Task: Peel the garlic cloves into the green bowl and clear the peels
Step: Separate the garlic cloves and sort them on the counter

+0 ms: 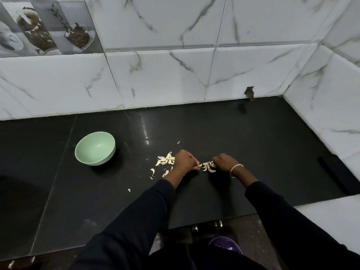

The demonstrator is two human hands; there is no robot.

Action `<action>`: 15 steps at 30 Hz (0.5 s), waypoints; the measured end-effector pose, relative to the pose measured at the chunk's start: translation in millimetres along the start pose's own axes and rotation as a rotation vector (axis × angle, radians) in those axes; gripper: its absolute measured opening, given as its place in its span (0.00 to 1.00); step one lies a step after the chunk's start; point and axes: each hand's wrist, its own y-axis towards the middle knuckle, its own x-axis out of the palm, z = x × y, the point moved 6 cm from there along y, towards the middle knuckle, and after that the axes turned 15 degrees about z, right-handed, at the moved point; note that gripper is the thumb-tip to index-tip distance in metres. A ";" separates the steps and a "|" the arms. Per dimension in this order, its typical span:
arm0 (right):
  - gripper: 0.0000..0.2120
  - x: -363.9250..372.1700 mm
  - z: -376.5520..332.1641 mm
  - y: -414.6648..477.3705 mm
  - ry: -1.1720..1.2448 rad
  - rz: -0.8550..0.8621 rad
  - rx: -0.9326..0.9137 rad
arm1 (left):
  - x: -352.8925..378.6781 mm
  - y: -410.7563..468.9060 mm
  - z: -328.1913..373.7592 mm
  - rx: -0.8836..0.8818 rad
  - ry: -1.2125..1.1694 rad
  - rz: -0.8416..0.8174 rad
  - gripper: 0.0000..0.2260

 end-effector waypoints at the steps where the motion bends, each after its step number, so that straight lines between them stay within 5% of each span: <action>1: 0.18 -0.7 2.9 -0.5 -0.015 -0.004 0.000 | 5.5 -0.3 0.8 0.001 0.017 0.021 0.07; 7: 0.16 -4.6 5.8 -2.9 0.032 -0.021 0.029 | 22.5 -5.6 9.2 0.016 0.059 0.094 0.05; 15: 0.12 -10.4 20.5 -3.4 0.472 -0.113 0.382 | 25.8 -5.0 9.5 -0.018 0.013 0.037 0.09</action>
